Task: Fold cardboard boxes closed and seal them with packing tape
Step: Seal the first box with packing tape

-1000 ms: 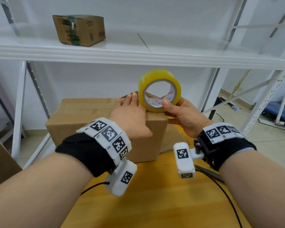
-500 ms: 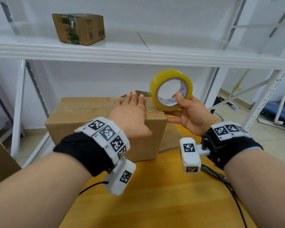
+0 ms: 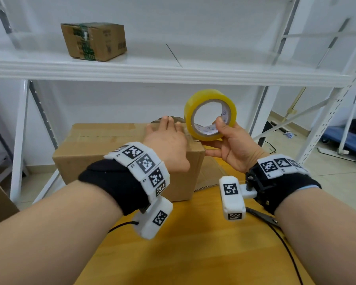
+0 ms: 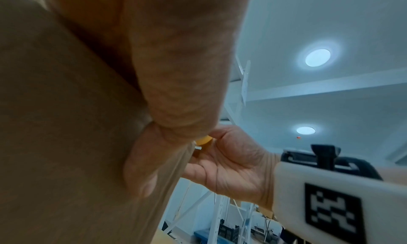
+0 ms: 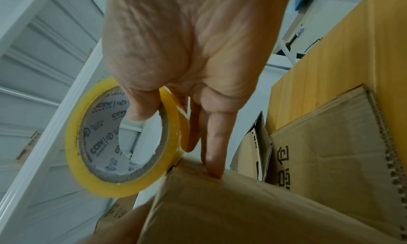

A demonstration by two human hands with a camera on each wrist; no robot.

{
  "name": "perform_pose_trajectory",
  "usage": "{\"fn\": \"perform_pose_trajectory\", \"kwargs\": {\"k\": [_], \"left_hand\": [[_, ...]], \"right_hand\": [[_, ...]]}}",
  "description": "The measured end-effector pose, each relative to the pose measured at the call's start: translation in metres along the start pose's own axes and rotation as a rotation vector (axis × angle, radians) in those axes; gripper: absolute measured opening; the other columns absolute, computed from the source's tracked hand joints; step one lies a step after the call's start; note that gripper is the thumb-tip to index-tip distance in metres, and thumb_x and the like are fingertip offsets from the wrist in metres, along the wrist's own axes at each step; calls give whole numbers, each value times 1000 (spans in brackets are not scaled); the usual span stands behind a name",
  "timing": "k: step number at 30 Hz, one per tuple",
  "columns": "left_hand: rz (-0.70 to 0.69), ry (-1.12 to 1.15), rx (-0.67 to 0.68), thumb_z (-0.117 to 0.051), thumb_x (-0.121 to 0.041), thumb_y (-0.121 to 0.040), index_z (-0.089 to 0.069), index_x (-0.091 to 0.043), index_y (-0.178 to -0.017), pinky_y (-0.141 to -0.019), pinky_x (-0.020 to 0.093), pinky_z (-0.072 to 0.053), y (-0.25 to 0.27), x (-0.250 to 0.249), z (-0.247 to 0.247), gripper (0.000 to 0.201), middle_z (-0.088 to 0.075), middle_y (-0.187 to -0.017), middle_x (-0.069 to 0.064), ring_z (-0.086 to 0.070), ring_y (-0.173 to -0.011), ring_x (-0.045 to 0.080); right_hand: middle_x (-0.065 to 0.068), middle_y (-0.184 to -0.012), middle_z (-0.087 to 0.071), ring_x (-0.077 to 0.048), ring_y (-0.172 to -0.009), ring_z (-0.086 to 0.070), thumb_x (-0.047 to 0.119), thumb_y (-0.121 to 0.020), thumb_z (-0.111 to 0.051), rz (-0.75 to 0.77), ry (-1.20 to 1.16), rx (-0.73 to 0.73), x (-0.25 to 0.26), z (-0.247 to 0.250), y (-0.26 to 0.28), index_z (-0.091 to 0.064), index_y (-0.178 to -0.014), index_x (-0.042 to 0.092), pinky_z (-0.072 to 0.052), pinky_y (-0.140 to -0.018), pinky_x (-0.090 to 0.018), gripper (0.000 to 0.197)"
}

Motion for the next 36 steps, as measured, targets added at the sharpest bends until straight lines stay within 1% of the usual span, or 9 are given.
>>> {"fn": "perform_pose_trajectory", "kwargs": {"k": [3, 8, 12, 14, 18, 25, 30, 34, 36], "left_hand": [[-60, -15, -20, -59, -50, -84, 2, 1, -154, -123, 48, -7, -4, -13, 1, 106, 3, -162, 23, 4, -151, 35], [-61, 21, -15, -60, -53, -82, 4, -4, -155, -123, 48, -9, -6, -7, -6, 109, 6, -162, 21, 3, -151, 35], [-68, 32, -2, -59, -59, -83, 3, -6, -156, -123, 47, -10, -7, -3, -8, 110, 7, -163, 20, 3, -151, 33], [-71, 32, -7, -59, -60, -82, 2, -7, -156, -123, 47, -10, -8, -4, -8, 110, 7, -163, 18, 2, -151, 32], [-71, 49, -7, -60, -57, -84, 8, -10, -156, -123, 46, -10, -8, -4, -8, 110, 8, -163, 17, 3, -151, 31], [-85, 57, -15, -61, -56, -83, 8, -15, -157, -123, 46, -10, -7, -3, -7, 109, 8, -163, 15, 2, -151, 32], [-96, 41, 8, -60, -51, -85, 12, -18, -155, -122, 51, -11, -7, -8, -6, 106, 12, -164, 5, 1, -150, 38], [-99, 19, 11, -59, -49, -86, 11, -17, -156, -122, 51, -11, -7, -10, -5, 104, 10, -164, 5, 0, -149, 40], [-101, 18, 11, -58, -50, -86, 12, -18, -156, -122, 51, -11, -7, -9, -6, 104, 9, -164, 5, 0, -149, 40]], "right_hand": [[-13, -129, -67, -32, -104, -72, 37, -99, -55, 4, 8, -3, 0, 3, 2, -45, -140, 18, -63, -73, -45, 47], [-15, -124, -70, -33, -114, -68, 41, -82, -70, 2, 84, 31, -9, -1, 1, -56, -136, 8, -63, -80, -40, 65], [-11, -114, -74, -26, -101, -72, 43, -88, -63, 3, 121, 47, -3, -5, -2, -63, -123, 11, -63, -68, -32, 48], [-10, -107, -75, -25, -96, -72, 40, -98, -55, 12, 128, 56, 1, -5, -2, -65, -115, 12, -63, -68, -36, 35], [-14, -98, -76, -32, -99, -73, 43, -101, -47, 9, 60, 13, 2, 2, 0, -64, -97, 13, -59, -83, -55, 35], [-21, -108, -74, -37, -102, -72, 45, -101, -46, -21, -42, -24, -8, 9, -1, -61, -108, 7, -56, -89, -60, 42], [-19, -107, -74, -34, -96, -74, 43, -101, -48, -23, -55, -35, -8, 11, -2, -59, -114, 8, -61, -79, -54, 39], [-20, -110, -73, -36, -97, -74, 42, -102, -48, -30, -70, -44, -8, 13, -2, -59, -114, 9, -59, -82, -56, 36], [-19, -105, -75, -35, -93, -75, 41, -102, -48, -35, -89, -44, -9, 15, -2, -59, -112, 8, -61, -78, -53, 36]]}}
Point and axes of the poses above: each hand's wrist, its own y-axis away from the middle knuckle, its own z-axis out of the back of the hand, x = y × z, the point moved 7 cm from there along -y, towards the middle knuckle
